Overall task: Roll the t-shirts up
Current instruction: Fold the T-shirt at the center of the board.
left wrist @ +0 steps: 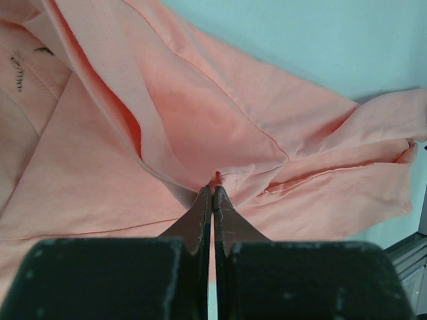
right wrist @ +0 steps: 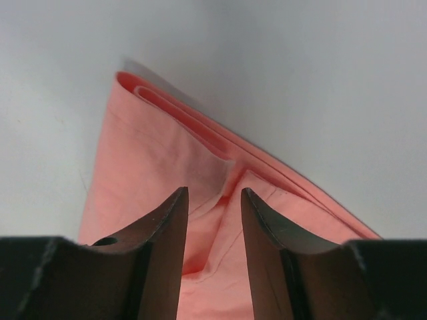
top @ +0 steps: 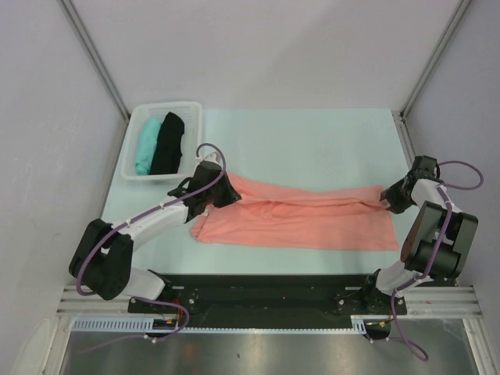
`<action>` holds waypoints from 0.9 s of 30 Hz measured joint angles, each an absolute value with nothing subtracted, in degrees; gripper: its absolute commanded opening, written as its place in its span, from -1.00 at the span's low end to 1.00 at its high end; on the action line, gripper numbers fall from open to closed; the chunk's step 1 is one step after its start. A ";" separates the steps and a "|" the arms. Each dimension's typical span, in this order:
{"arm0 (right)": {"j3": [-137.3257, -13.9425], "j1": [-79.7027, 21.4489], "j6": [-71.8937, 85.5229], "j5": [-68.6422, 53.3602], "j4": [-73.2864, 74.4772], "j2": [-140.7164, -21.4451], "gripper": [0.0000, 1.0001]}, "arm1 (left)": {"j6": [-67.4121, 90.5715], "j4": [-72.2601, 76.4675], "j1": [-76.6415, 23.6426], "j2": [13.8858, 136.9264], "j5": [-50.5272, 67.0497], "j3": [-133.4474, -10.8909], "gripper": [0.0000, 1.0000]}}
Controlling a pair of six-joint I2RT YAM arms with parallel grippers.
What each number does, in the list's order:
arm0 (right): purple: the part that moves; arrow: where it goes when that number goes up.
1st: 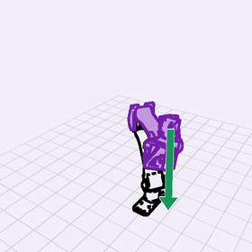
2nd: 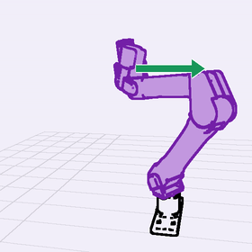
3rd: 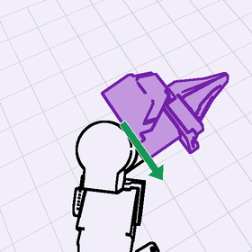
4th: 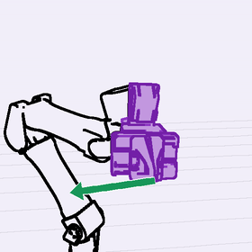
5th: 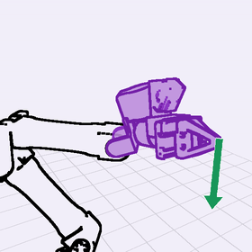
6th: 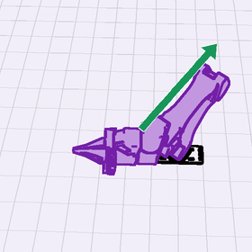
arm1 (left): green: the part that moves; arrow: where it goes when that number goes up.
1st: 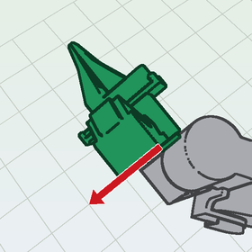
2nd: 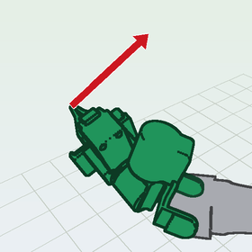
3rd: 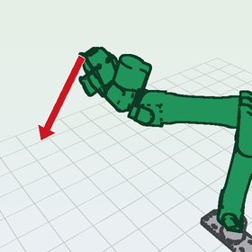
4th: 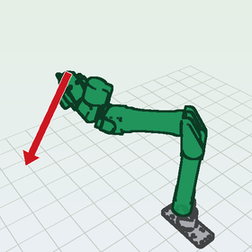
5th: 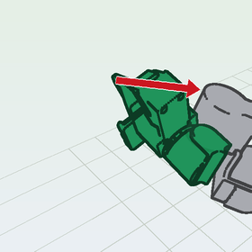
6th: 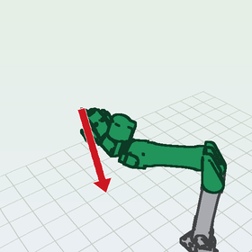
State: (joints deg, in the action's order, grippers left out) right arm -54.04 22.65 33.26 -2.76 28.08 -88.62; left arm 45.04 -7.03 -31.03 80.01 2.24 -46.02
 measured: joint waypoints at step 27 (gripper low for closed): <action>-51.51 26.87 39.51 -8.93 23.66 -90.54 -0.42 | 45.04 -5.21 -31.18 81.10 3.18 -46.02 -1.00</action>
